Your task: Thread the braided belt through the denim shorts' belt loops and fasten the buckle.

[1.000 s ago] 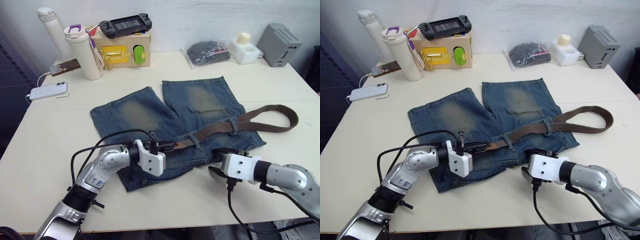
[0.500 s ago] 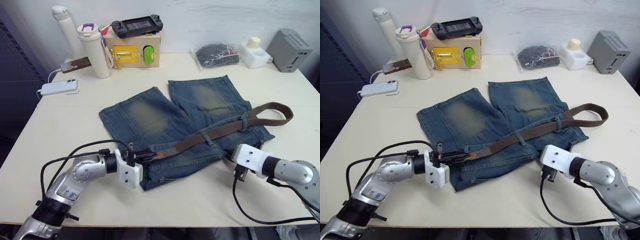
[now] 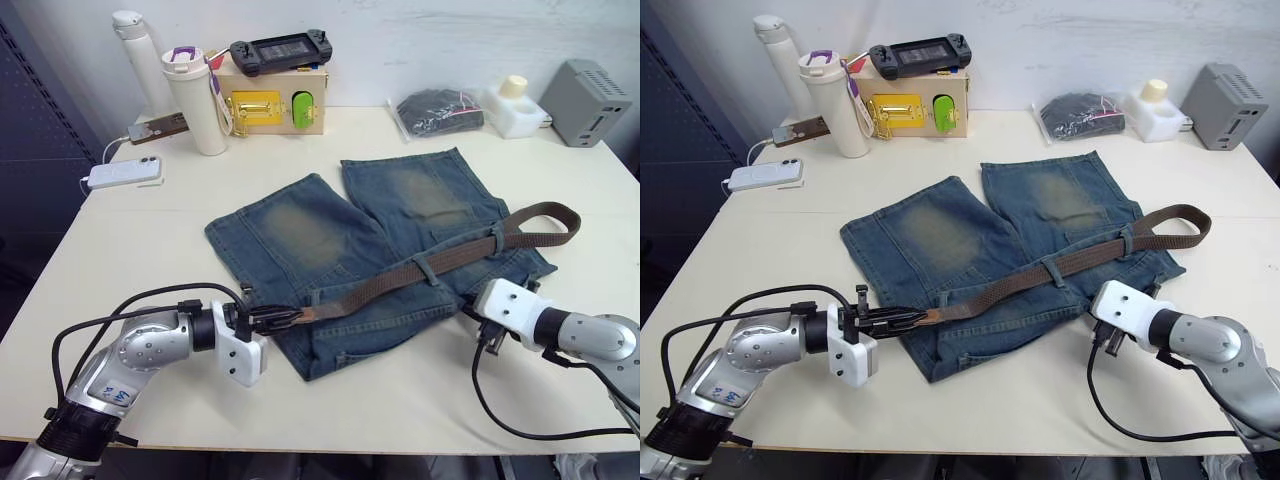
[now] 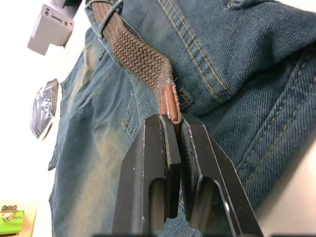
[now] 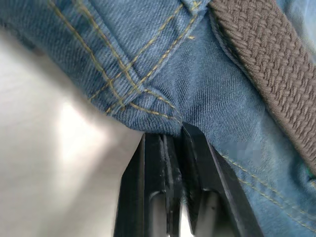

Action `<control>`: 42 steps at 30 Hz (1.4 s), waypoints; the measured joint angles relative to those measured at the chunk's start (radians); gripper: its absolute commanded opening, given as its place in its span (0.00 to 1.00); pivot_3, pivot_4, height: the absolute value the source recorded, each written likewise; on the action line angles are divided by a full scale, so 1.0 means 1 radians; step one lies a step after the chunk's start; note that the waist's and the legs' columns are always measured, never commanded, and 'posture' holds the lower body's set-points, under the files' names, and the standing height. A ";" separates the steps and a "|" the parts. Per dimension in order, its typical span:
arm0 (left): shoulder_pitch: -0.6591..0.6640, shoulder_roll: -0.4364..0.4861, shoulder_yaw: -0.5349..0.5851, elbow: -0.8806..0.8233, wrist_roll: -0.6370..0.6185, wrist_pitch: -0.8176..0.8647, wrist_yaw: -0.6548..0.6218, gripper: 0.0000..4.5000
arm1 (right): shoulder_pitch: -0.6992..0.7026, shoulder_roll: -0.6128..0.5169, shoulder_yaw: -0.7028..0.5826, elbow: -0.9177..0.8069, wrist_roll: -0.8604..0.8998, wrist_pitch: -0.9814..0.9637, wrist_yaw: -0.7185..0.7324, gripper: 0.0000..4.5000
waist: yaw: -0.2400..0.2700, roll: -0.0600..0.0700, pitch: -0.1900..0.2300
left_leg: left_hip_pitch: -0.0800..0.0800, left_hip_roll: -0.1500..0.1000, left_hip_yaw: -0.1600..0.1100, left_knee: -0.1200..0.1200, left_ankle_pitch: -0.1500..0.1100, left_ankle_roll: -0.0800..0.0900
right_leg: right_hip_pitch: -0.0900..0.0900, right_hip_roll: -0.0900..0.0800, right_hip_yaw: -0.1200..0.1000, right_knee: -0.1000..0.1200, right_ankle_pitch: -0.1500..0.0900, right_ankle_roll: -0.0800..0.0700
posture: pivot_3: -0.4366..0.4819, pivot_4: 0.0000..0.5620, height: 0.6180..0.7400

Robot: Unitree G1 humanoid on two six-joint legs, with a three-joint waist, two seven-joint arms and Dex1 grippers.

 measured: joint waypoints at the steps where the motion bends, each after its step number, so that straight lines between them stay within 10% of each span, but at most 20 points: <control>1: 0.000 -0.001 0.000 0.000 0.000 0.000 0.000 0.00 | 0.000 0.003 -0.003 -0.001 0.007 0.009 0.001 0.53 | 0.000 0.000 0.000 | 0.000 0.000 0.000 0.000 0.000 0.000 | 0.000 0.000 0.000 0.000 0.000 0.000 | 0.48 0.27 0.22; 6: 0.006 -0.008 -0.001 -0.007 0.001 0.002 0.003 0.00 | -0.015 0.020 -0.128 -0.008 0.184 0.214 0.061 0.96 | 0.000 0.004 0.002 | -0.001 0.000 0.000 0.000 0.000 0.000 | -0.001 0.000 0.000 -0.001 0.000 0.000 | 0.48 0.27 0.22; 16: 0.007 -0.054 0.069 -0.019 0.058 -0.122 0.114 0.00 | -0.216 -0.083 -0.361 -0.152 0.995 0.774 0.144 0.98 | -0.012 0.013 0.010 | -0.003 0.004 0.001 -0.001 0.000 0.000 | -0.003 -0.001 -0.002 -0.003 0.000 0.000 | 0.48 0.27 0.22; 23: 0.015 -0.066 0.110 -0.021 0.122 -0.184 0.172 0.00 | -0.259 0.082 -0.043 -0.138 1.759 0.697 -0.436 0.98 | -0.013 0.011 0.010 | -0.013 0.004 0.002 0.003 0.000 0.000 | -0.010 -0.002 -0.001 -0.002 0.000 0.000 | 0.48 0.27 0.22; 31: 0.027 -0.068 0.119 -0.027 0.142 -0.189 0.190 0.00 | -0.232 0.511 0.102 -0.117 1.833 0.546 -0.917 0.98 | -0.036 0.010 0.009 | -0.009 0.003 0.000 0.000 0.000 -0.001 | -0.009 0.000 -0.001 0.001 0.001 0.001 | 0.48 0.27 0.22; 42: 0.027 -0.062 0.120 -0.048 0.144 -0.172 0.190 0.00 | -0.241 0.763 0.014 -0.115 1.834 0.493 -1.289 0.02 | -0.077 0.010 0.009 | -0.010 -0.001 -0.002 -0.001 0.000 -0.001 | -0.018 0.000 0.003 0.018 0.001 0.000 | 0.48 0.27 0.22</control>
